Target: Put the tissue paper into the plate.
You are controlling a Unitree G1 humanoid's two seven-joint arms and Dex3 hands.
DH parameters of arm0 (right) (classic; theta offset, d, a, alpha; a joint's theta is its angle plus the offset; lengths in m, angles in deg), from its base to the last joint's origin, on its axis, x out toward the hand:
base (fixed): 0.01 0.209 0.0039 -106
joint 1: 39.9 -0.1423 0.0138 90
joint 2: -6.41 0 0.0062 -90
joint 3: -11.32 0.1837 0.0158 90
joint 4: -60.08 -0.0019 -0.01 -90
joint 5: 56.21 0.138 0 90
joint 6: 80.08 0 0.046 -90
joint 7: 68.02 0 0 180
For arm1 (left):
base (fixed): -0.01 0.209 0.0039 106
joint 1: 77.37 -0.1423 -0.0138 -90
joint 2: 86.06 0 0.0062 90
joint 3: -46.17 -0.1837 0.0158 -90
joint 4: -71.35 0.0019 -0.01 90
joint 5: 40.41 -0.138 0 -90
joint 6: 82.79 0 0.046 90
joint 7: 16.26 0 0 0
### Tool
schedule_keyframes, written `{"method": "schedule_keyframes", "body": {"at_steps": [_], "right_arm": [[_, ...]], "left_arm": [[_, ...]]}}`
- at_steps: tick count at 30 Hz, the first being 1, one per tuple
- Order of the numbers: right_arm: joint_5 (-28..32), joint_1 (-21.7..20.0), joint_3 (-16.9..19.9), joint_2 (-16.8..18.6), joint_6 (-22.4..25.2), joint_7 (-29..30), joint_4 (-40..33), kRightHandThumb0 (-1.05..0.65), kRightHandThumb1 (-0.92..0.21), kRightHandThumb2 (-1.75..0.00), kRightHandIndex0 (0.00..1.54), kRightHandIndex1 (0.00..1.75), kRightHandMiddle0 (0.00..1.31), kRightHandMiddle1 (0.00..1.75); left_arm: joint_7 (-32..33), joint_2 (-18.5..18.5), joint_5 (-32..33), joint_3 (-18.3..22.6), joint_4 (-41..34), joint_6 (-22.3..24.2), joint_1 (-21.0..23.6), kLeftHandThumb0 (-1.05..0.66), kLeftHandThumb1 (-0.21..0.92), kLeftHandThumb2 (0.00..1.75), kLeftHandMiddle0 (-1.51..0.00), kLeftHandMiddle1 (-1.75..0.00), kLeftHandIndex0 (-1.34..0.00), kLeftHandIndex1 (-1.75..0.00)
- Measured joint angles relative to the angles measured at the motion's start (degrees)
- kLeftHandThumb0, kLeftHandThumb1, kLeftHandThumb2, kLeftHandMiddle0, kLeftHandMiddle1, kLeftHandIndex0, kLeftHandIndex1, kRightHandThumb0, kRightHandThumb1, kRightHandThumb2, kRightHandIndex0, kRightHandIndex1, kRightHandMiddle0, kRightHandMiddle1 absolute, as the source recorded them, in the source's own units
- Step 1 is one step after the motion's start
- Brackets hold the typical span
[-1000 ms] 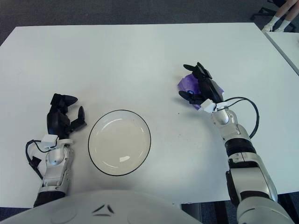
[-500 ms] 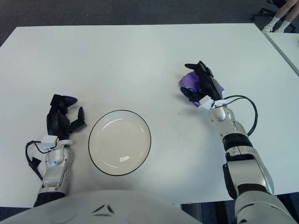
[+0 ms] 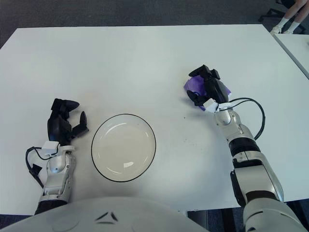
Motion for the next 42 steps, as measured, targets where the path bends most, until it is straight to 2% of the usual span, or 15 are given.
{"method": "schedule_keyframes", "body": {"at_steps": [2, 4, 8, 12, 15, 20, 27, 29, 34, 42], "right_arm": [[0.00, 0.14, -0.15, -0.21, 0.71, -0.01, -0.78, -0.46, -0.33, -1.26, 0.12, 1.72, 0.53, 1.74], [0.00, 0.49, -0.17, -0.55, 1.43, -0.02, -1.78, -0.24, -0.28, -1.34, 0.30, 1.73, 0.58, 1.74], [0.04, 1.52, -0.13, -1.35, 3.65, -0.25, -5.00, -0.07, -0.14, -1.51, 0.58, 1.73, 0.63, 1.75], [0.12, 4.00, 0.51, -2.70, 6.81, -1.53, -10.78, -0.02, 0.01, -1.67, 0.82, 1.69, 0.66, 1.75], [0.12, 5.76, 0.99, -3.41, 8.07, -2.14, -14.31, -0.01, 0.06, -1.72, 0.90, 1.67, 0.67, 1.75], [0.22, 8.52, 1.97, -4.29, 9.39, -3.42, -19.43, 0.00, 0.09, -1.74, 0.96, 1.63, 0.69, 1.75], [2.73, 15.88, 5.93, -6.53, 18.19, -12.06, -34.10, 0.00, 0.08, -1.71, 0.97, 1.57, 0.68, 1.75], [2.63, 16.86, 6.68, -6.65, 20.05, -13.33, -36.61, 0.00, 0.06, -1.69, 0.95, 1.60, 0.66, 1.75], [0.03, 17.26, 7.07, -7.45, 22.42, -15.96, -40.05, 0.00, 0.01, -1.67, 0.88, 1.68, 0.63, 1.75], [-4.42, 13.93, 6.83, -9.37, 19.97, -16.93, -36.40, 0.00, 0.05, -1.73, 0.87, 1.74, 0.68, 1.74]], "left_arm": [[0.00, 0.09, 0.00, 0.03, -0.02, -0.14, -0.01, -0.01, 0.42, 1.13, -0.63, -1.48, -0.37, -1.75], [0.00, 0.20, 0.01, 0.06, -0.03, -0.27, -0.02, -0.01, 0.42, 1.12, -0.63, -1.48, -0.37, -1.75], [0.07, 0.39, 0.00, 0.23, -0.09, -0.48, -0.11, -0.01, 0.41, 1.14, -0.63, -1.49, -0.37, -1.75], [0.11, 0.53, -0.01, 0.35, -0.19, -0.84, -0.13, -0.01, 0.38, 1.18, -0.64, -1.53, -0.38, -1.75], [0.20, 0.61, 0.00, 0.55, -0.26, -1.24, -0.31, -0.01, 0.37, 1.20, -0.64, -1.54, -0.38, -1.75], [0.21, 0.86, 0.01, 0.62, -0.29, -1.85, -0.63, -0.01, 0.36, 1.21, -0.64, -1.55, -0.39, -1.75], [0.22, 1.53, 0.83, 1.26, -0.26, -2.28, -1.02, -0.01, 0.36, 1.22, -0.65, -1.54, -0.40, -1.75], [0.21, 1.63, 1.12, 1.44, -0.25, -2.40, -1.10, -0.01, 0.35, 1.22, -0.65, -1.54, -0.40, -1.75], [0.20, 1.78, 1.60, 1.84, -0.10, -2.62, -1.16, -0.01, 0.34, 1.24, -0.67, -1.55, -0.41, -1.75], [0.19, 2.01, 1.76, 2.09, -0.07, -3.02, -1.16, -0.01, 0.32, 1.26, -0.67, -1.55, -0.41, -1.75]]}}
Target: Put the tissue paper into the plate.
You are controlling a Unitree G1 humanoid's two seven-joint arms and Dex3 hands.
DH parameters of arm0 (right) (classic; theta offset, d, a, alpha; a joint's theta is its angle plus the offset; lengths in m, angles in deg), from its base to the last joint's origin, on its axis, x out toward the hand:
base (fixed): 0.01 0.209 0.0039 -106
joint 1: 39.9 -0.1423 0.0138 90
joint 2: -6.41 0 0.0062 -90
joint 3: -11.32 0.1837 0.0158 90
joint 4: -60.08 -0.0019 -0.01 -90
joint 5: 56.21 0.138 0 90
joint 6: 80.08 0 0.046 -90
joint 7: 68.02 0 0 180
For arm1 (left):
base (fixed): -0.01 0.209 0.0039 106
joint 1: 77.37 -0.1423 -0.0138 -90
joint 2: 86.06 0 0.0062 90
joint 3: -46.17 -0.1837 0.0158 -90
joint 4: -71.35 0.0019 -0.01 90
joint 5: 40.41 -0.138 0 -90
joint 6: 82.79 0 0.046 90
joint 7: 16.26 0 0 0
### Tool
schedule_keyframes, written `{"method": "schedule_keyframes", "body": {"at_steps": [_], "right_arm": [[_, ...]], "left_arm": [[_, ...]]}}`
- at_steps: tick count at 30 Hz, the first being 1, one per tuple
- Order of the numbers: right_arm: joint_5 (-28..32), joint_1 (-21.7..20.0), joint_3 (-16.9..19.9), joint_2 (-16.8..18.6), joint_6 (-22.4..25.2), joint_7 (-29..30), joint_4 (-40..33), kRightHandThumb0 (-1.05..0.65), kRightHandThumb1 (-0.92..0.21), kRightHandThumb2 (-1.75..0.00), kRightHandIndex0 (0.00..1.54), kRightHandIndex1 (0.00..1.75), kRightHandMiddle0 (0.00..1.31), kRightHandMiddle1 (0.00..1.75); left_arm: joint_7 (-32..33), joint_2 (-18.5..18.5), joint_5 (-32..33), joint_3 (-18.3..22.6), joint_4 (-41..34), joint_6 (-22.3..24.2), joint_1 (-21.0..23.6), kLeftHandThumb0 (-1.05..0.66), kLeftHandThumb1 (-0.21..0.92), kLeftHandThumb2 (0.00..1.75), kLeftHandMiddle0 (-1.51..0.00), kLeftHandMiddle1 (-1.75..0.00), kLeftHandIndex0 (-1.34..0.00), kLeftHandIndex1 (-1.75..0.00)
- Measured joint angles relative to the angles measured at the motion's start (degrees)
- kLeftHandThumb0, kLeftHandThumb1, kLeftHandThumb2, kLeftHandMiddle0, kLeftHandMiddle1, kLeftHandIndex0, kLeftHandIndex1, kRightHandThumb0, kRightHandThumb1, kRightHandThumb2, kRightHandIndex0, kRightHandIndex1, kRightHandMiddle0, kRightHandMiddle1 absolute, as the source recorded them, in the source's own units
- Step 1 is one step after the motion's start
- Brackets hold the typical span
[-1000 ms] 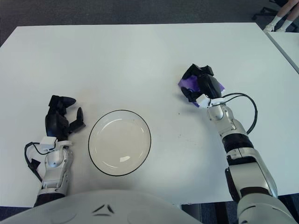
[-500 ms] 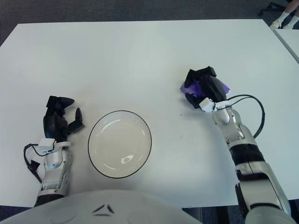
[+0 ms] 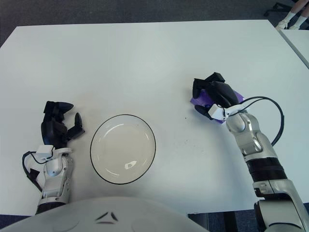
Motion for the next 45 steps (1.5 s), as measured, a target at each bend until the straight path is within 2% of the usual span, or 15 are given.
{"method": "schedule_keyframes", "body": {"at_steps": [9, 24, 36, 42, 45], "right_arm": [[-3.62, -1.89, 0.06, -1.04, -6.13, 2.51, 3.78, 0.00, 0.07, -1.75, 0.87, 1.75, 0.72, 1.72], [-2.94, -2.89, 2.94, -1.52, -9.76, 1.13, 2.88, 0.00, 0.07, -1.75, 0.87, 1.75, 0.72, 1.71], [-0.05, -2.86, 6.69, -1.17, -4.88, -2.75, -7.31, 0.00, 0.05, -1.73, 0.88, 1.74, 0.67, 1.74], [3.12, -1.50, 8.85, 0.93, -0.10, -4.87, -12.47, 0.00, 0.02, -1.67, 0.89, 1.66, 0.64, 1.75], [3.48, -1.06, 9.59, 1.62, 1.47, -5.35, -14.40, 0.00, -0.02, -1.65, 0.85, 1.71, 0.60, 1.74]], "left_arm": [[0.32, 0.23, -0.04, 0.21, 0.00, -0.48, -0.19, -0.01, 0.32, 1.27, -0.68, -1.56, -0.41, -1.75], [0.32, 0.24, -0.03, 0.25, 0.01, -0.73, -0.34, -0.01, 0.31, 1.27, -0.68, -1.56, -0.42, -1.75], [0.32, 0.23, -0.04, 0.23, 0.01, -0.85, -0.41, -0.01, 0.33, 1.25, -0.67, -1.54, -0.41, -1.75], [0.32, 0.23, -0.04, 0.25, 0.01, -0.95, -0.48, -0.01, 0.33, 1.25, -0.67, -1.54, -0.41, -1.75], [0.32, 0.24, -0.03, 0.23, 0.01, -1.06, -0.49, -0.01, 0.33, 1.25, -0.68, -1.54, -0.41, -1.75]]}}
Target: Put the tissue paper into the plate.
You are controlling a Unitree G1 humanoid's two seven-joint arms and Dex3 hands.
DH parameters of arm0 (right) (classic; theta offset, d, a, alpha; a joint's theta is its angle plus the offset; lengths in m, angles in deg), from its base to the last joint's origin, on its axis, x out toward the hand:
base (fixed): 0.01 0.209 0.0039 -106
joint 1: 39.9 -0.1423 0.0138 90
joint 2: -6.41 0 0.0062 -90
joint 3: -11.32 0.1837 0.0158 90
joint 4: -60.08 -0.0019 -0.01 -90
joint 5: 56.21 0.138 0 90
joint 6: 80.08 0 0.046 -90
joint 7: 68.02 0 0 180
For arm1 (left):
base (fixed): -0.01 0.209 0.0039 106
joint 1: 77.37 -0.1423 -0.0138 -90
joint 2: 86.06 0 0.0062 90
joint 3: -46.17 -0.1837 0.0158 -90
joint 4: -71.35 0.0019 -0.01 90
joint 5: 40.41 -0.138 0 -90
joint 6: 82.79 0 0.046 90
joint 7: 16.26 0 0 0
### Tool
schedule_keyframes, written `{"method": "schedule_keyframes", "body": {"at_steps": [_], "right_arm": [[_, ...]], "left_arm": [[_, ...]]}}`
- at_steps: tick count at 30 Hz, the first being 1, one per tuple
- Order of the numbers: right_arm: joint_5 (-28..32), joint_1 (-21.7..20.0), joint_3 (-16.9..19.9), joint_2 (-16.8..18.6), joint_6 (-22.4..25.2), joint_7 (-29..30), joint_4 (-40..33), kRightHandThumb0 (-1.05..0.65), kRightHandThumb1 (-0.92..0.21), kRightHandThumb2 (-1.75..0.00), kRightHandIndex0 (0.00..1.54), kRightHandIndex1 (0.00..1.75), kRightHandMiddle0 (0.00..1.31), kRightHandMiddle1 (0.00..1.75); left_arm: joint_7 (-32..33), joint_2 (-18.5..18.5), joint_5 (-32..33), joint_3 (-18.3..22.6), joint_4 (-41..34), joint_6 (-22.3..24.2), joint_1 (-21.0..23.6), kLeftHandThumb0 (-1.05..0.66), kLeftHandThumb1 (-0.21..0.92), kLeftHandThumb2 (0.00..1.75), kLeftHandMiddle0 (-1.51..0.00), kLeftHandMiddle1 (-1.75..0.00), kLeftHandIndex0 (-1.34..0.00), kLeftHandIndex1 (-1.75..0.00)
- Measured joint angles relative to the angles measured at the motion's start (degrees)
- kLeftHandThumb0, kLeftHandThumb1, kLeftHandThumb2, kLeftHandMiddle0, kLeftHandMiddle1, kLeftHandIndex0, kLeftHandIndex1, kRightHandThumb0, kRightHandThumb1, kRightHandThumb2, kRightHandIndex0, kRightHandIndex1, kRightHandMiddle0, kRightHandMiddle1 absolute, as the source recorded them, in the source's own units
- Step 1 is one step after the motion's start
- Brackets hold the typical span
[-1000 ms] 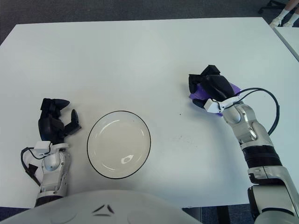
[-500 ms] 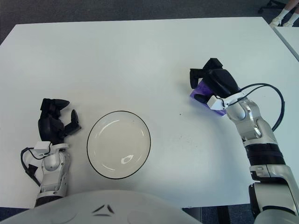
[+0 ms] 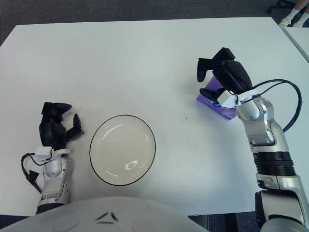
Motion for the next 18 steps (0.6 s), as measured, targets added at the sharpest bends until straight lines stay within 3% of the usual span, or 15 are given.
{"method": "schedule_keyframes", "body": {"at_steps": [1, 2, 3, 4, 5, 6, 7, 8, 11, 15, 16, 18], "right_arm": [[0.11, 0.05, 0.23, 0.16, 0.33, -0.12, -0.43, 0.00, -0.02, -1.66, 0.85, 1.72, 0.60, 1.73], [0.25, 0.11, 0.50, 0.32, 0.63, -0.26, -0.77, 0.00, -0.11, -1.55, 0.76, 1.73, 0.57, 1.72], [0.54, 0.31, 0.94, 0.47, 1.17, -0.54, -1.30, 0.00, -0.27, -1.35, 0.59, 1.74, 0.50, 1.71], [1.00, 0.60, 1.36, 0.52, 1.85, -0.87, -1.87, -0.15, -0.38, -1.21, 0.38, 1.74, 0.46, 1.72], [1.35, 1.07, 1.97, 0.53, 2.66, -1.26, -2.62, -0.20, -0.42, -1.16, 0.30, 1.74, 0.45, 1.73], [1.67, 1.48, 2.44, 0.53, 3.43, -1.64, -3.31, -0.31, -0.34, -1.16, 0.19, 1.73, 0.28, 1.69], [1.89, 2.07, 3.07, 0.53, 4.46, -2.04, -4.31, -0.36, -0.31, -1.16, 0.15, 1.72, 0.23, 1.68], [2.10, 2.71, 3.66, 0.54, 5.37, -2.42, -5.28, -0.45, -0.29, -1.14, 0.10, 1.65, 0.15, 1.56], [2.43, 5.38, 5.81, 0.55, 9.46, -4.43, -10.53, -0.67, -0.38, -0.99, 0.03, 1.30, 0.05, 1.00], [3.41, 7.12, 7.38, 0.05, 14.71, -8.80, -16.50, -0.81, -0.49, -0.83, 0.01, 0.88, 0.01, 0.52], [3.47, 7.11, 7.46, -0.57, 15.73, -10.04, -17.12, -0.83, -0.50, -0.82, 0.00, 0.74, 0.01, 0.41], [3.32, 6.31, 7.22, -3.47, 17.49, -14.14, -16.62, -0.91, -0.55, -0.74, 0.00, 0.30, 0.00, 0.17]], "left_arm": [[0.00, 0.00, 0.00, 0.00, 0.00, -0.06, 0.00, -0.01, 0.33, 1.25, -0.68, -1.53, -0.41, -1.75], [0.00, 0.00, 0.00, 0.00, 0.00, -0.12, -0.01, -0.01, 0.33, 1.25, -0.68, -1.54, -0.41, -1.75], [0.00, 0.00, 0.00, -0.01, -0.01, -0.18, -0.01, -0.01, 0.33, 1.25, -0.68, -1.54, -0.42, -1.75], [0.00, 0.03, 0.00, -0.03, -0.02, -0.24, -0.02, -0.01, 0.32, 1.25, -0.68, -1.54, -0.42, -1.75], [0.00, 0.06, 0.00, -0.04, -0.03, -0.28, -0.02, -0.01, 0.32, 1.26, -0.68, -1.54, -0.42, -1.75], [0.00, 0.09, 0.00, -0.03, -0.05, -0.32, -0.06, -0.01, 0.32, 1.26, -0.68, -1.54, -0.42, -1.75], [0.00, 0.09, 0.00, -0.02, -0.05, -0.37, -0.11, -0.01, 0.32, 1.26, -0.68, -1.54, -0.42, -1.75], [0.00, 0.09, 0.00, -0.02, -0.07, -0.42, -0.14, -0.01, 0.32, 1.26, -0.68, -1.54, -0.42, -1.75], [0.01, 0.09, -0.01, 0.01, -0.12, -0.49, -0.27, -0.01, 0.32, 1.25, -0.68, -1.53, -0.42, -1.75], [0.03, 0.03, -0.06, 0.14, -0.20, -0.47, -0.54, -0.01, 0.33, 1.25, -0.68, -1.53, -0.42, -1.75], [0.02, 0.02, -0.06, 0.14, -0.23, -0.43, -0.57, -0.01, 0.33, 1.25, -0.68, -1.53, -0.42, -1.75], [0.01, -0.01, -0.05, 0.12, -0.49, -0.21, -0.56, -0.01, 0.33, 1.24, -0.68, -1.51, -0.43, -1.75]]}}
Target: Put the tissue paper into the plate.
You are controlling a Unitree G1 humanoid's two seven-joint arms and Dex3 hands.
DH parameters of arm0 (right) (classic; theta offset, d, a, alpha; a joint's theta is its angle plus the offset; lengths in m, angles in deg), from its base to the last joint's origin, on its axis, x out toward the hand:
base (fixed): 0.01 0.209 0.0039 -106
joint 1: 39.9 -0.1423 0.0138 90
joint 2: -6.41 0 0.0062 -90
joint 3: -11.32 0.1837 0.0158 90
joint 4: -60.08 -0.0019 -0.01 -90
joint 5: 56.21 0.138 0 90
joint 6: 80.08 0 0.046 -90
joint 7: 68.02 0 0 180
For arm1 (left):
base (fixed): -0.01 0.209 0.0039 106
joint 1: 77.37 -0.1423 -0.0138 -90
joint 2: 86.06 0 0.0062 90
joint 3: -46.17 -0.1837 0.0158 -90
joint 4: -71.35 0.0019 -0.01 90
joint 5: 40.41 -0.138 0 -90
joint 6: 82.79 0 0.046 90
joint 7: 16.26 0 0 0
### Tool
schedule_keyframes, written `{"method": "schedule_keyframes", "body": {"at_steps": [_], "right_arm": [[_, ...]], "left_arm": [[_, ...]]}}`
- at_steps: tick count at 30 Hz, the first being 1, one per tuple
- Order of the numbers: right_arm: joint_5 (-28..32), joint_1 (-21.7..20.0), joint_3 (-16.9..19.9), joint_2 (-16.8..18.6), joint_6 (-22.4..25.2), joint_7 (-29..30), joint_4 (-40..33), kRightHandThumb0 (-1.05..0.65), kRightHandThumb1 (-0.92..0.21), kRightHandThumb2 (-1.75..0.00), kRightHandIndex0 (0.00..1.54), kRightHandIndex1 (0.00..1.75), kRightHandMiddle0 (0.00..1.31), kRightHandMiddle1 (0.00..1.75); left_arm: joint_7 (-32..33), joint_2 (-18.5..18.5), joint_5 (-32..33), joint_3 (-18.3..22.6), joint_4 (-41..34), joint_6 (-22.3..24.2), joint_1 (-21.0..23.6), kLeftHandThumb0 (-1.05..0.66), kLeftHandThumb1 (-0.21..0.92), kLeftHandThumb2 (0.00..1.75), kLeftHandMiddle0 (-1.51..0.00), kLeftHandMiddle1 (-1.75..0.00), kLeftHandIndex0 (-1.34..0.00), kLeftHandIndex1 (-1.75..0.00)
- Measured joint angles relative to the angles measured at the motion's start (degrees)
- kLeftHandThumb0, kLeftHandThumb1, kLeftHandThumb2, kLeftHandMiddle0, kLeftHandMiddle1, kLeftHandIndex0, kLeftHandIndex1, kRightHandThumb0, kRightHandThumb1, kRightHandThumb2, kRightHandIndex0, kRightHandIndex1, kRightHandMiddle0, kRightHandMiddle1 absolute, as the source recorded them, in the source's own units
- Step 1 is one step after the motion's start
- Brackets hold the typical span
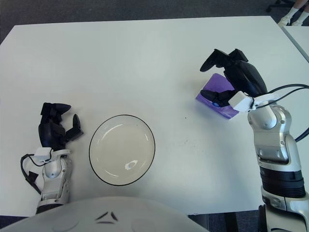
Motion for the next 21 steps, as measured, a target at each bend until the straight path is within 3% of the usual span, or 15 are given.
{"method": "schedule_keyframes", "body": {"at_steps": [4, 6, 10, 18, 21], "right_arm": [[-2.10, -3.68, -1.79, -8.42, 0.81, -7.55, 5.02, -0.99, -0.61, -0.61, 0.00, 0.06, 0.00, 0.03], [-4.19, -6.32, -3.50, -13.43, 0.15, -11.08, 8.48, -1.01, -0.63, -0.54, 0.00, 0.03, 0.00, 0.02], [-4.57, -8.61, -4.30, -18.78, -0.24, -16.56, 9.18, -1.04, -0.65, -0.44, 0.00, 0.01, 0.00, 0.00], [-3.18, -9.15, -5.32, -19.52, 1.28, -21.70, 5.89, -1.05, -0.64, -0.36, 0.00, 0.00, 0.00, 0.00], [-2.35, -9.31, -5.31, -19.85, 2.06, -23.83, 4.83, -1.00, -0.58, -0.41, 0.00, 0.00, 0.00, 0.00]], "left_arm": [[-0.03, 0.11, 0.00, -0.18, -0.44, 0.56, 0.00, -0.01, 0.33, 1.24, -0.68, -1.50, -0.44, -1.75], [-0.03, 0.19, -0.02, -0.30, -0.45, 1.01, -0.04, -0.01, 0.33, 1.24, -0.68, -1.50, -0.43, -1.75], [-0.02, 0.28, -0.24, -0.31, -0.46, 1.07, -0.28, -0.01, 0.33, 1.24, -0.68, -1.51, -0.43, -1.75], [-0.04, 0.38, -0.33, -0.34, -0.45, 1.00, -0.49, -0.01, 0.34, 1.23, -0.66, -1.52, -0.42, -1.75], [-0.04, 0.45, -0.32, -0.34, -0.46, 1.01, -0.49, -0.01, 0.35, 1.22, -0.66, -1.53, -0.41, -1.75]]}}
